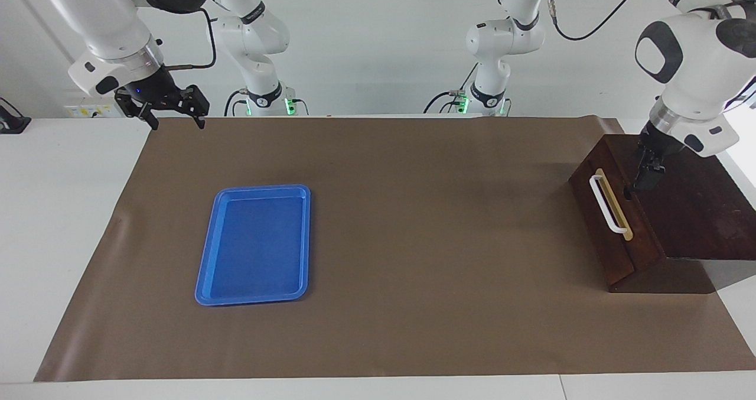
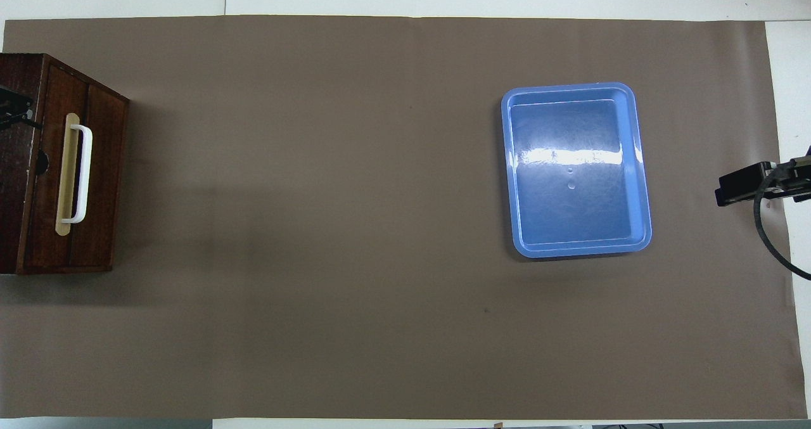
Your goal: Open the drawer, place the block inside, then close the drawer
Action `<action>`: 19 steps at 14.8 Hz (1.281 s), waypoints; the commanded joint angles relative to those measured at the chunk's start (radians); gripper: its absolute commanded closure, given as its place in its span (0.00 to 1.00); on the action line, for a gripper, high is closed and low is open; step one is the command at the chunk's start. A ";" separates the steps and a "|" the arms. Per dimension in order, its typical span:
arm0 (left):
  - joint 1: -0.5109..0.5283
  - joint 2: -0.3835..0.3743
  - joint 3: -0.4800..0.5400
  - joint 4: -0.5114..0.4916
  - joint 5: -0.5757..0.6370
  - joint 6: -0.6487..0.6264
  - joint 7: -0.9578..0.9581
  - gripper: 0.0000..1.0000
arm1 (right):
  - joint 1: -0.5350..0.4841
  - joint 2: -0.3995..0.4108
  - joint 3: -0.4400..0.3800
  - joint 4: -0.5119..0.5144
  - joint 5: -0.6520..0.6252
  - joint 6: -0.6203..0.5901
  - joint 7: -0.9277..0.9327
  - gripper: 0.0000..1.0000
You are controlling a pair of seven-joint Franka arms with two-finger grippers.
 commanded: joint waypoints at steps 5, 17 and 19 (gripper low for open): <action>-0.034 -0.127 -0.050 0.000 -0.099 -0.250 0.524 0.00 | 0.005 -0.014 0.012 -0.004 -0.002 -0.012 0.006 0.00; -0.020 -0.055 -0.104 0.101 -0.093 -0.304 0.761 0.00 | 0.001 -0.012 0.012 -0.004 -0.002 -0.011 0.009 0.00; -0.021 -0.052 -0.104 0.102 -0.090 -0.295 0.763 0.00 | 0.002 -0.012 0.012 -0.004 -0.002 -0.011 0.009 0.00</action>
